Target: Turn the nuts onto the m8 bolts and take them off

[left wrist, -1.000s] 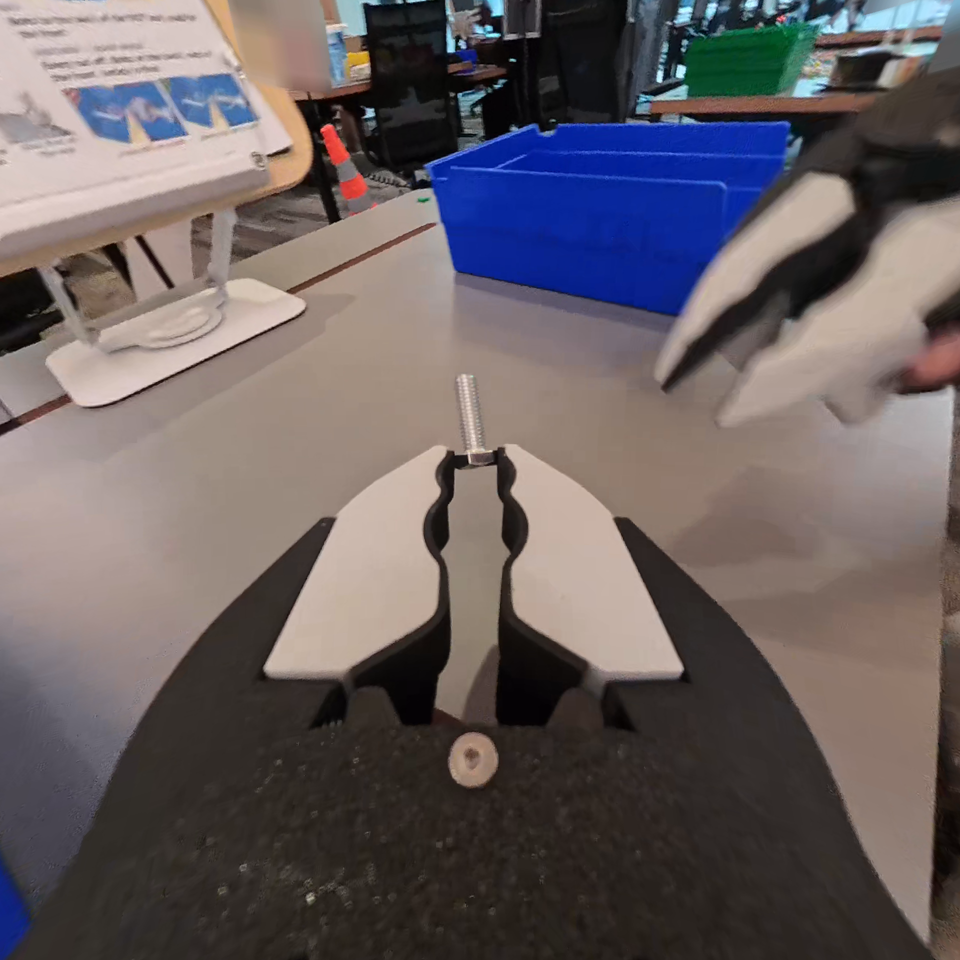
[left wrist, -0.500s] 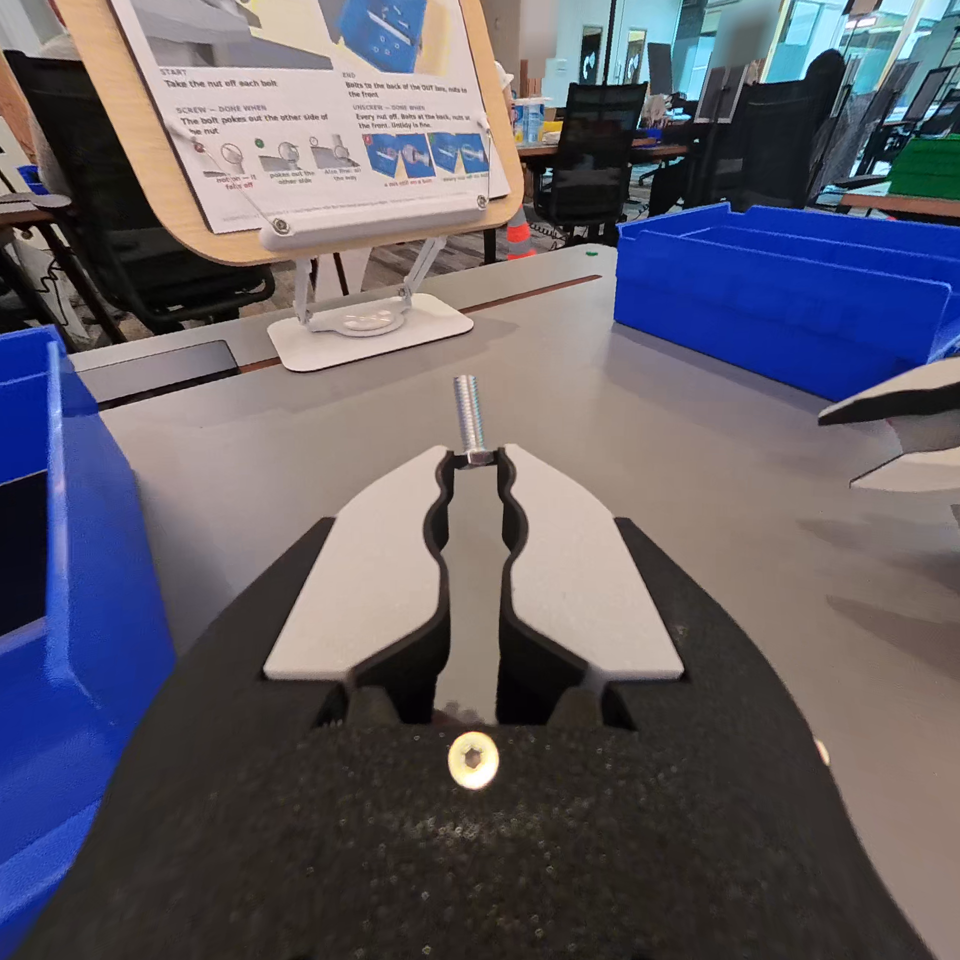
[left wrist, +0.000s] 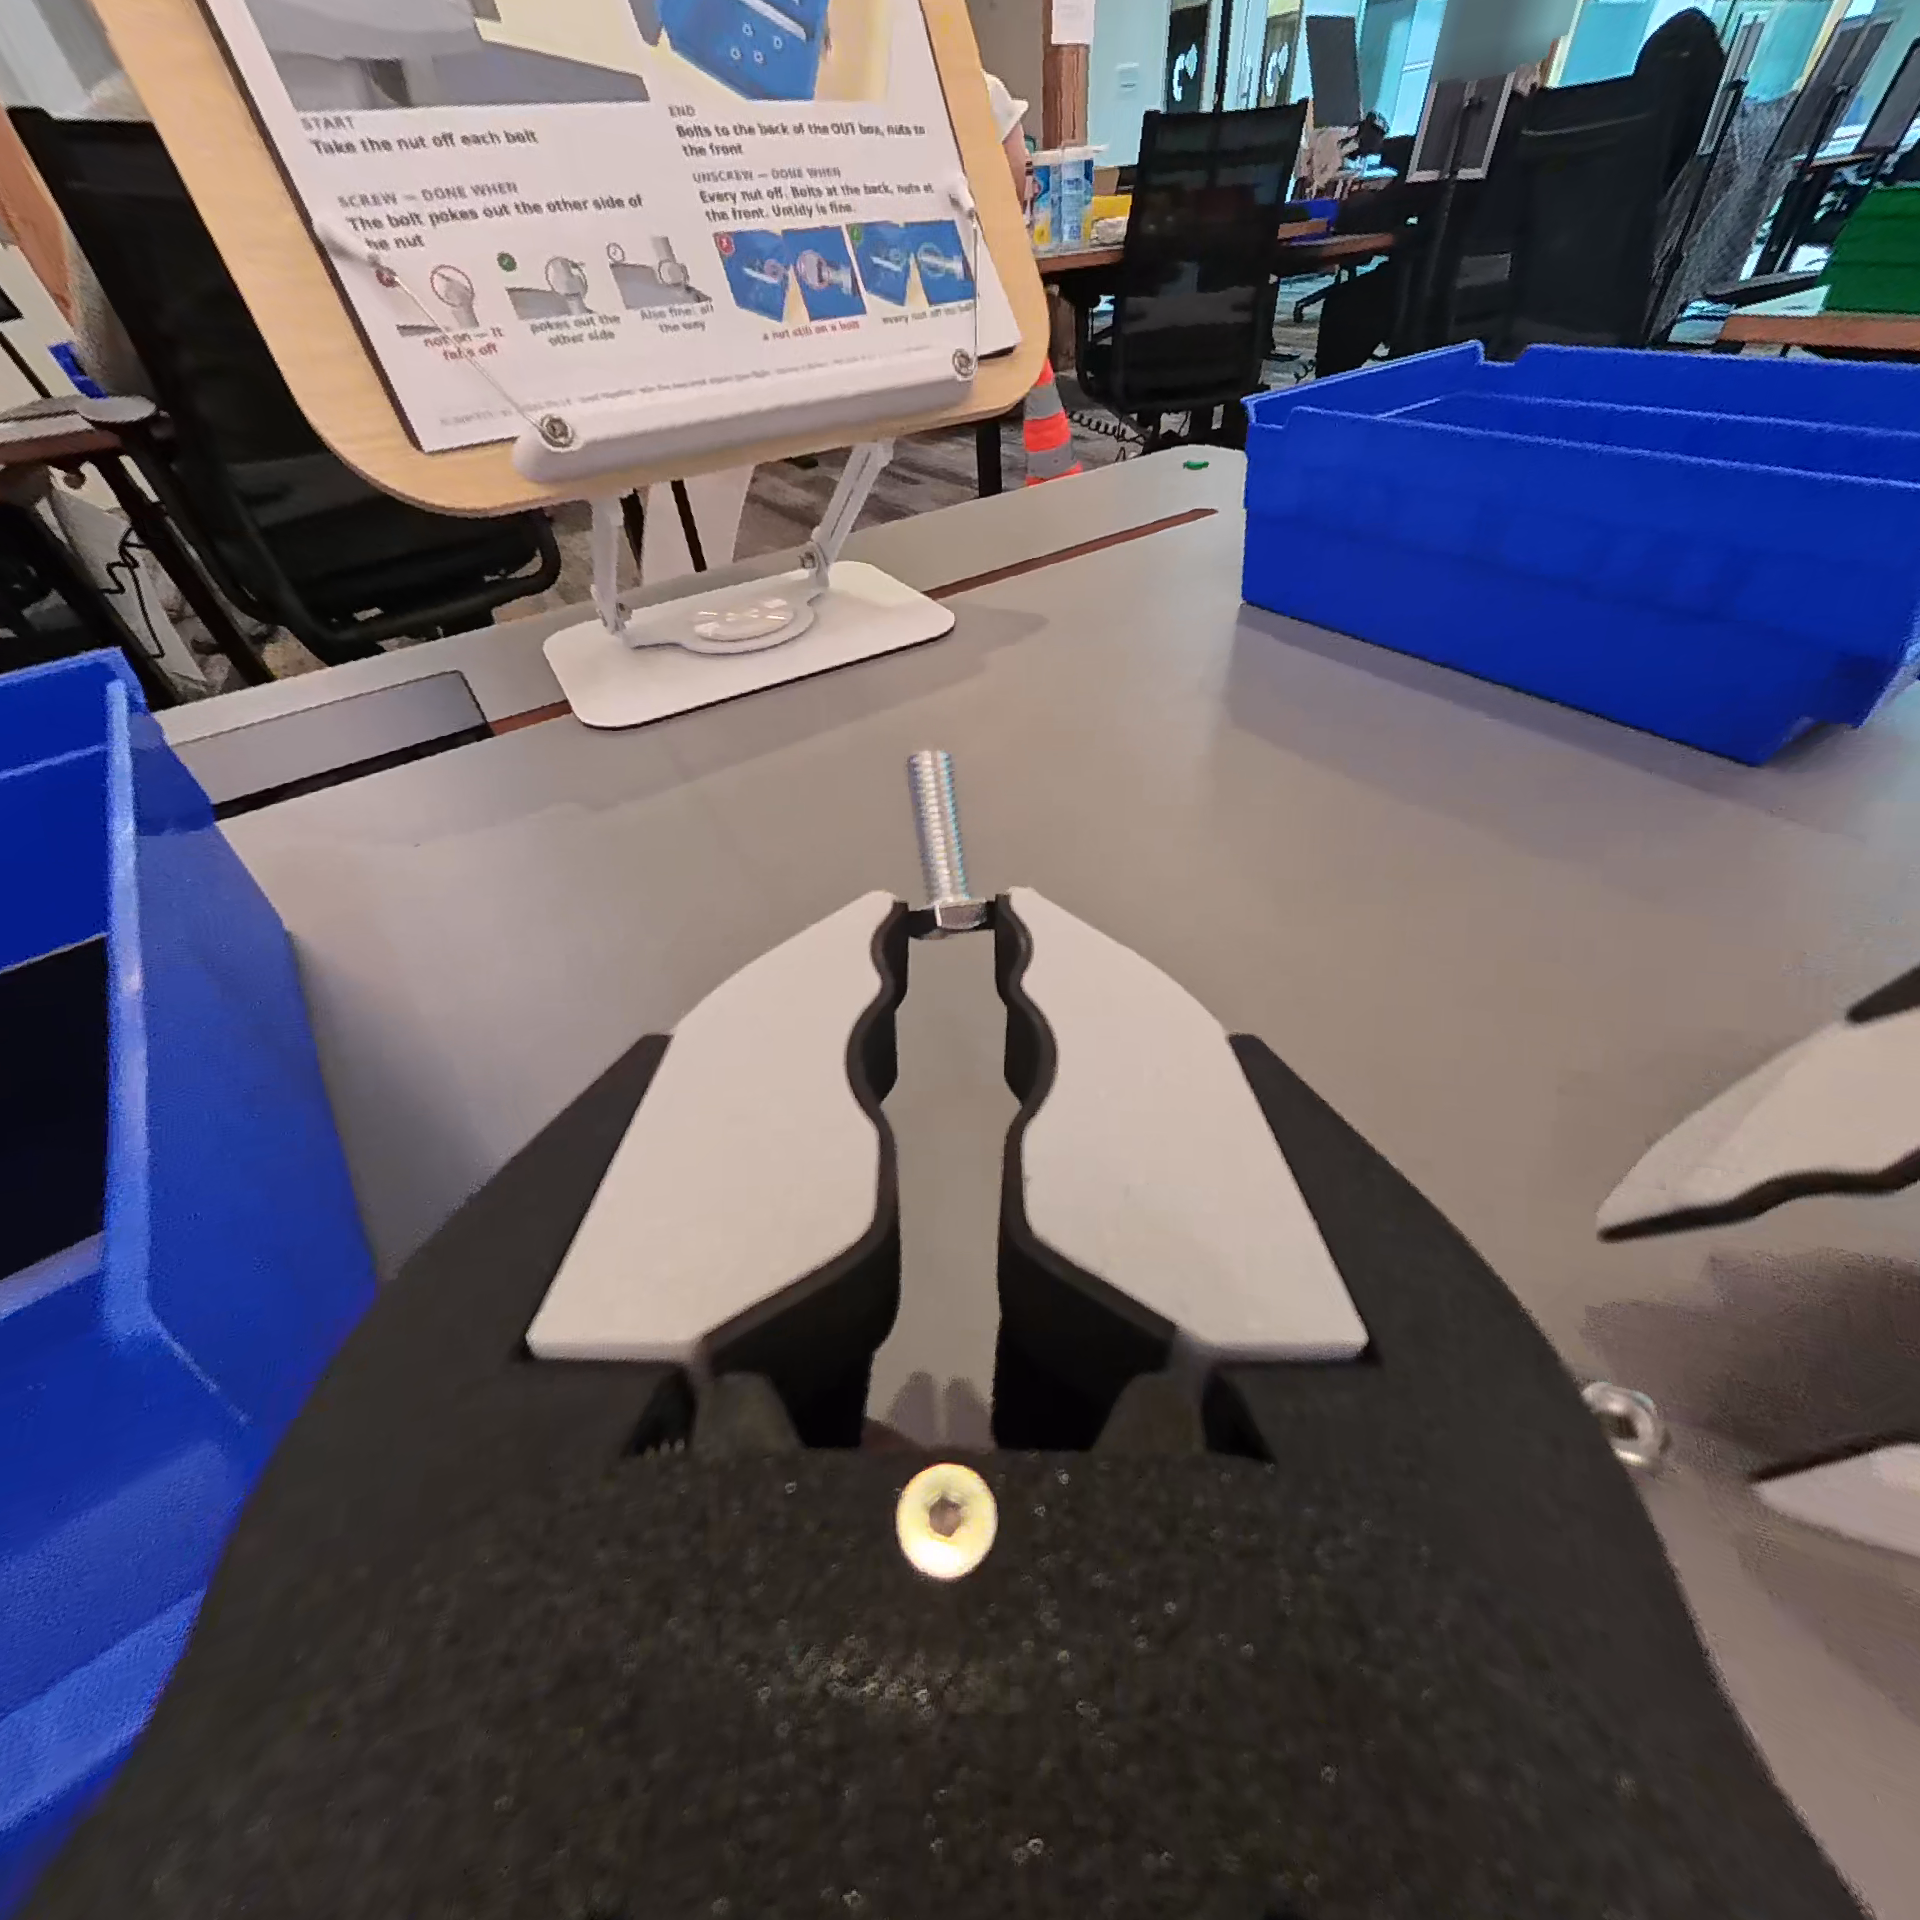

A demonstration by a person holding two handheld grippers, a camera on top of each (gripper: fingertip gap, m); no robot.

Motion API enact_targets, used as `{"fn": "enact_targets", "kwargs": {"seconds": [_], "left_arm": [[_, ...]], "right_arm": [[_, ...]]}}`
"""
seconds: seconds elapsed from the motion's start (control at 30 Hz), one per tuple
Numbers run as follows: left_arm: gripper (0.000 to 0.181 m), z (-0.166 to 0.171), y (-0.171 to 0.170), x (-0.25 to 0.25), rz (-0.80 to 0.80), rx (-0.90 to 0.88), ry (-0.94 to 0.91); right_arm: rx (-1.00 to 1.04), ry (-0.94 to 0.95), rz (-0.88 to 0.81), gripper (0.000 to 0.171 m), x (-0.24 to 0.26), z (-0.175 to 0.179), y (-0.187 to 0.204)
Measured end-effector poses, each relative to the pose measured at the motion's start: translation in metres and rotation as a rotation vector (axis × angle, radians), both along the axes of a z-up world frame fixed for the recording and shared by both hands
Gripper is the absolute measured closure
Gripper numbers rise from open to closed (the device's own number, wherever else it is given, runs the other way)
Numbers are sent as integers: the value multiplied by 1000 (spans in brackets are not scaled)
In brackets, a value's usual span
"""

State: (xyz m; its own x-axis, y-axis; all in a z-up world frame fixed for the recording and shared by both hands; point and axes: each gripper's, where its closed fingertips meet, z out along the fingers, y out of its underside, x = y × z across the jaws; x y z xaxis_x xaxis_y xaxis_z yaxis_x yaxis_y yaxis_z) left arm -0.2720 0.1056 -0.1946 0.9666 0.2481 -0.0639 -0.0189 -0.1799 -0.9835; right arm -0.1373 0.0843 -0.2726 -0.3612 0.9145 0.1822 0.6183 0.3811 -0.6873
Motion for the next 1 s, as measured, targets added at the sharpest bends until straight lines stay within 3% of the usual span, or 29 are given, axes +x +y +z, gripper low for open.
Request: {"fn": "enact_targets", "kwargs": {"seconds": [0.1, 0.33, 0.47, 0.67, 0.83, 1.0], "left_arm": [[166, 1, -1, 3, -13, 0, 12], [166, 0, -2, 10, -41, -3, 12], [165, -1, 0, 13, -57, -12, 10], [166, -2, 3, 20, -96, -15, 7], [166, 0, 2, 49, -250, 10, -48], [166, 22, -13, 103, -678, 105, -312]], "right_arm": [[-17, -37, 21, 141, -6, -6, -9], [-26, -118, 29, 144, -7, -14, -9], [-40, -138, 33, 156, -8, -16, -7], [10, -93, 45, 157, -12, -14, -5], [-9, 226, 59, 158, -17, 55, 8], [-297, 562, 149, 158, 6, 129, 39]]}}
